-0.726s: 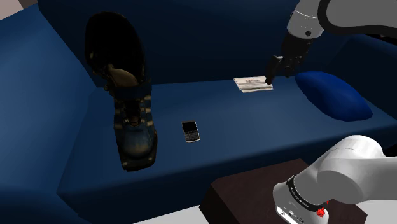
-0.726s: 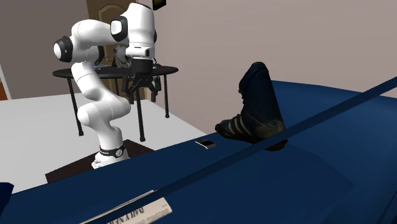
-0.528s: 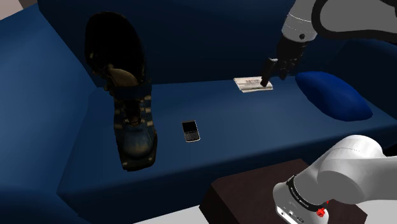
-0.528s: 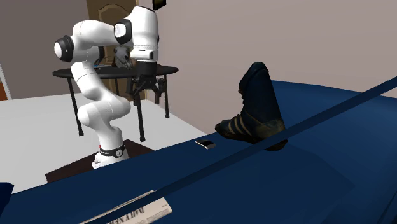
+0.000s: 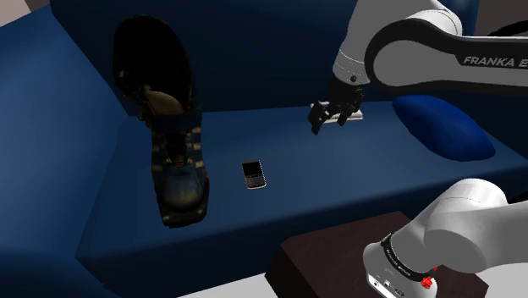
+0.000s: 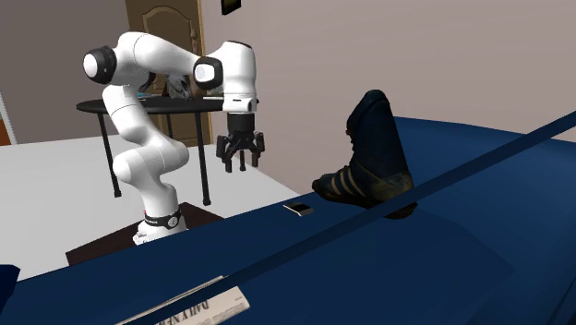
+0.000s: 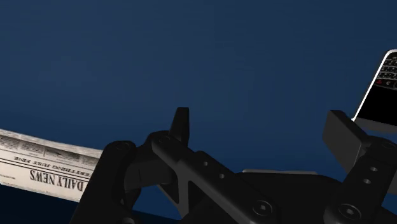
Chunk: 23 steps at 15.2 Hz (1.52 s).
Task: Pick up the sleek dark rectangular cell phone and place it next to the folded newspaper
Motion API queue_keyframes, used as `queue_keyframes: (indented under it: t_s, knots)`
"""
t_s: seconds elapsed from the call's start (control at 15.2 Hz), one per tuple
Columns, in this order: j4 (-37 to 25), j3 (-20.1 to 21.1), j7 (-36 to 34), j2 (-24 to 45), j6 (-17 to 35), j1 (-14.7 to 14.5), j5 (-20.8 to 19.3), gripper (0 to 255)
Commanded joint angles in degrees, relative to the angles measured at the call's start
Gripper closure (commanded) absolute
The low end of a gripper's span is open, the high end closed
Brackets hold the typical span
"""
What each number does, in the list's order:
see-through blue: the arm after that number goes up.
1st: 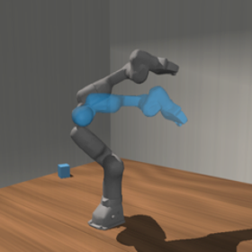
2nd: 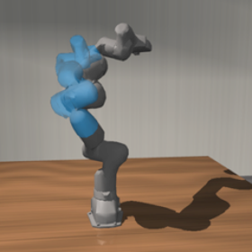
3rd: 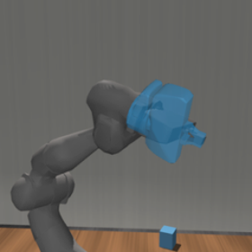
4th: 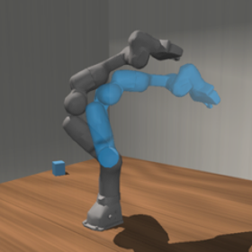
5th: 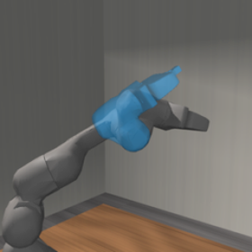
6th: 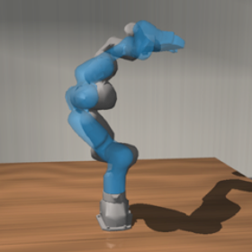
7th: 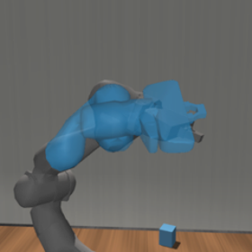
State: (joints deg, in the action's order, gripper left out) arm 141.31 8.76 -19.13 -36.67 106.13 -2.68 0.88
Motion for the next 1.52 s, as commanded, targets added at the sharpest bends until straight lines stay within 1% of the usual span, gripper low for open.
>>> queue_keyframes:
  t_s: [0.0,0.33,0.66,0.86,1.06,1.45]
  knots:
    - [1.4,1.6,-2.1,1.6,3.5,-0.7,1.2,0]
    - [1.6,6.0,-7.7,8.7,12.0,-1.9,3.1,0]
    - [-0.2,10.4,-13.7,17.5,20.1,-2.4,3.2,0]
    - [-2.2,13.0,-17.8,23.4,24.6,-2.4,2.0,0]
    - [-5.0,15.3,-22.4,29.7,28.5,-2.4,-0.5,0]
    - [-4.1,15.6,-24.3,33.4,32.8,-2.2,-2.7,0]
